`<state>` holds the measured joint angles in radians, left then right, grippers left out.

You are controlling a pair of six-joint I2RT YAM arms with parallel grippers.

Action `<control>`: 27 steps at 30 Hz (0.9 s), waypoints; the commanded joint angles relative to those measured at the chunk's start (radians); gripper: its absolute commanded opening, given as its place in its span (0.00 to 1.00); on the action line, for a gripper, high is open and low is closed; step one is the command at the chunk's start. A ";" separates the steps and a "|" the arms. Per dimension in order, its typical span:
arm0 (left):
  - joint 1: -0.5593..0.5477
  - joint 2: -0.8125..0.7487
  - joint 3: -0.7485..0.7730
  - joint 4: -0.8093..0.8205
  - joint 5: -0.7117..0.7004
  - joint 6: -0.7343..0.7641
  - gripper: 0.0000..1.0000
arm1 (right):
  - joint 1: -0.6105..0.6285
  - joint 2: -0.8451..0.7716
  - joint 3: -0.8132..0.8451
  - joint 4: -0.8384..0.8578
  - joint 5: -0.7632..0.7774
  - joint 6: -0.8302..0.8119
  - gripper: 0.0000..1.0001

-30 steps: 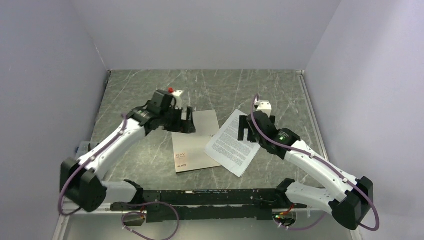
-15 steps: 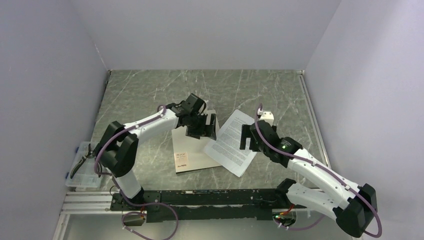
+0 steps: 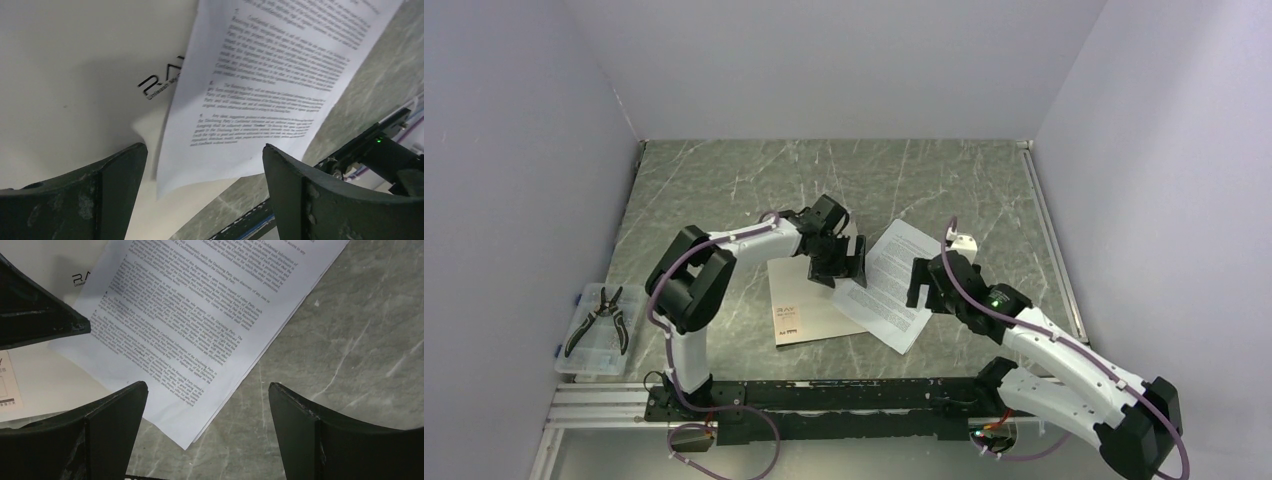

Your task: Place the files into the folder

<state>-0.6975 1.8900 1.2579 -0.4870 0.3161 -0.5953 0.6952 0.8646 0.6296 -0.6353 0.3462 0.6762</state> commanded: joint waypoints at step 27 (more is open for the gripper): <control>-0.194 0.313 0.283 0.254 0.194 -0.177 0.93 | -0.005 -0.293 0.044 -0.213 0.106 0.215 0.96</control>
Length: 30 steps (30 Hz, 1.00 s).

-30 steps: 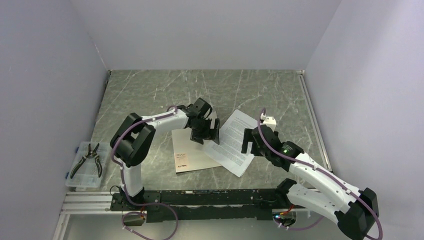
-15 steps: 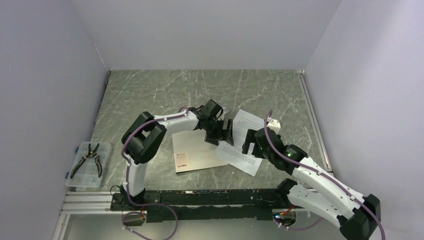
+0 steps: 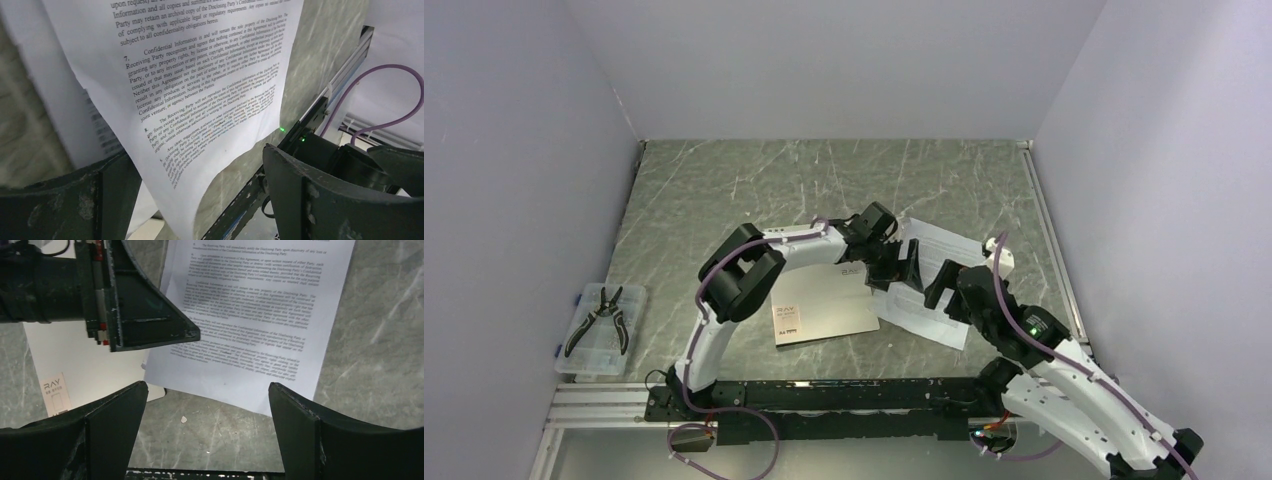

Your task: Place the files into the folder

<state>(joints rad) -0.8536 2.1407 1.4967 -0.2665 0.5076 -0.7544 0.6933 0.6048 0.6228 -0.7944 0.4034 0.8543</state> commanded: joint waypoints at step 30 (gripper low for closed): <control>0.008 -0.042 0.250 -0.349 -0.349 0.244 0.93 | -0.002 -0.102 0.041 -0.049 0.071 0.066 0.95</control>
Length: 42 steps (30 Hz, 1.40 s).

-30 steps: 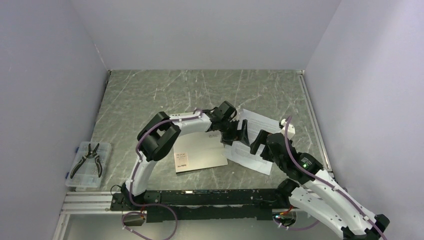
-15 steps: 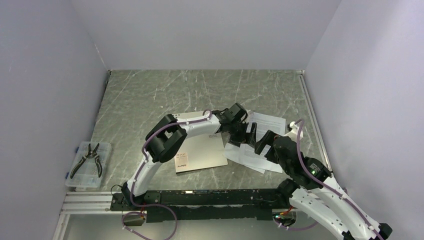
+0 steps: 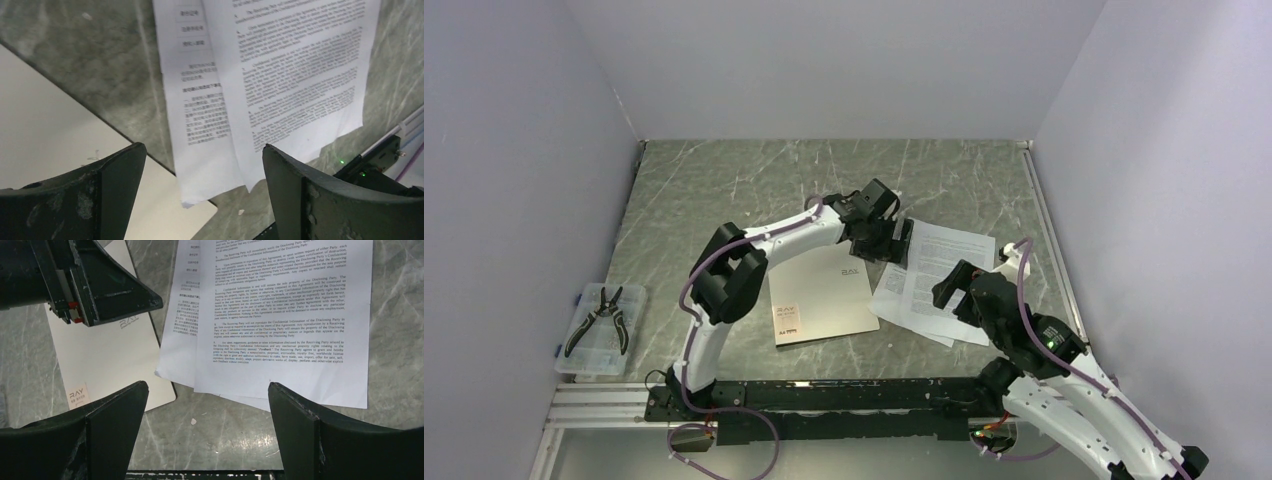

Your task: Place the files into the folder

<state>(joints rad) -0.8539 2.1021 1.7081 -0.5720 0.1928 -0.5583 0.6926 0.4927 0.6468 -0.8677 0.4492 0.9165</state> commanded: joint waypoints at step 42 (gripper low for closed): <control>-0.040 0.158 -0.093 0.173 0.291 -0.119 0.92 | -0.001 0.016 0.001 0.042 0.005 0.010 0.95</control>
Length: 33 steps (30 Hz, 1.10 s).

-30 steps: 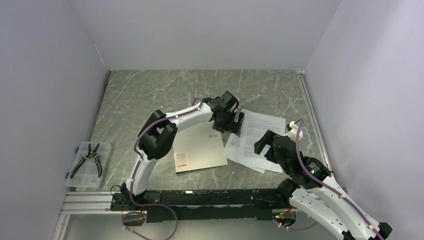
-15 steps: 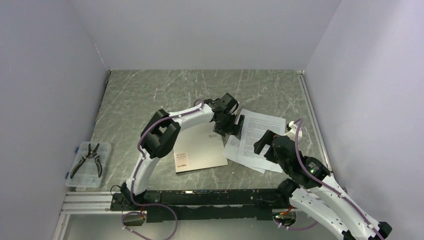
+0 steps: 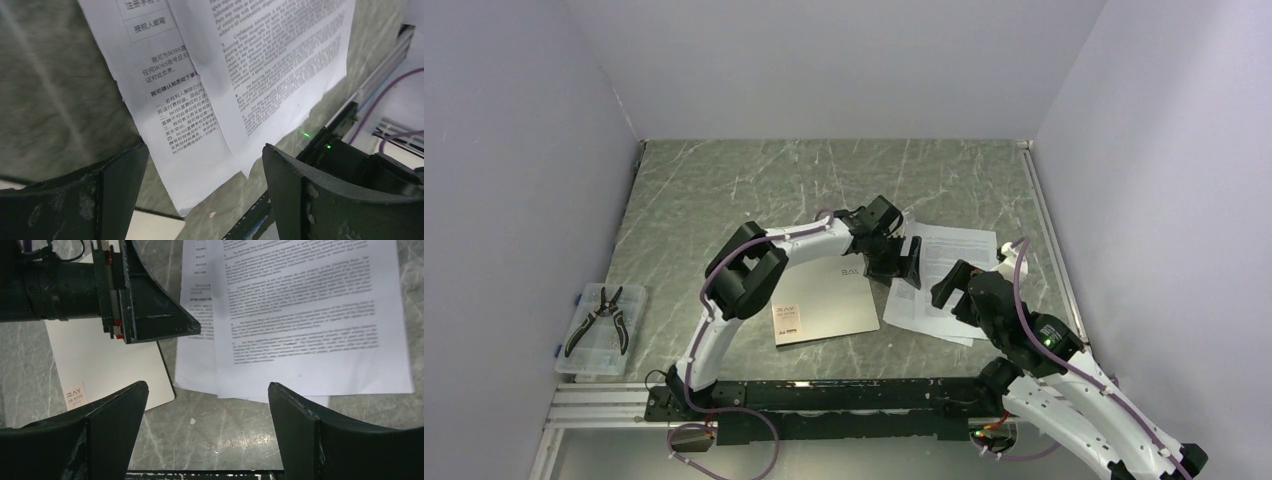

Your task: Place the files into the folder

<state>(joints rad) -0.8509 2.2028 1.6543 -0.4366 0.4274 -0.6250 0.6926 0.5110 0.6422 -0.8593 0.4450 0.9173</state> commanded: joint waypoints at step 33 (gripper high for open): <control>0.115 -0.549 -0.150 -0.339 -0.413 0.116 0.93 | -0.001 0.150 0.047 0.246 -0.236 -0.196 0.92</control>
<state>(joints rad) -0.7891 1.7618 1.5852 -0.6716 0.1139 -0.5430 0.6914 0.5800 0.6743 -0.7601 0.3347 0.8082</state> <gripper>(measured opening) 0.931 0.924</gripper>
